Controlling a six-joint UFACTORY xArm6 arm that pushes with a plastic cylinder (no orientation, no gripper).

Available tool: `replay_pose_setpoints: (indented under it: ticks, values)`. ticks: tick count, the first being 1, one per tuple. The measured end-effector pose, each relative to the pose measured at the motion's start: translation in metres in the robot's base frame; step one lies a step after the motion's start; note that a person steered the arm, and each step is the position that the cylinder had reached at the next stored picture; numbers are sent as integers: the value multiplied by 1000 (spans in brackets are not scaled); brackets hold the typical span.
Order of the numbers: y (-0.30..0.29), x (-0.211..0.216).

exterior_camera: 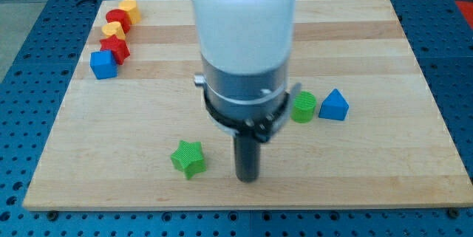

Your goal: Push the green star towards the blue cube

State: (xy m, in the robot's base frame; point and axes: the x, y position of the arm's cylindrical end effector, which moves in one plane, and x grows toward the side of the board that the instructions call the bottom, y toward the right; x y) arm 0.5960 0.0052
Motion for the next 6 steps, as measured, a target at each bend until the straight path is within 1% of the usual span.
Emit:
replay_pose_setpoints:
  ticks: [1, 2, 3, 5, 6]
  values:
    - [-21, 20]
    - [-65, 18]
    - [-88, -4]
    - [-114, -70]
    - [-121, -87]
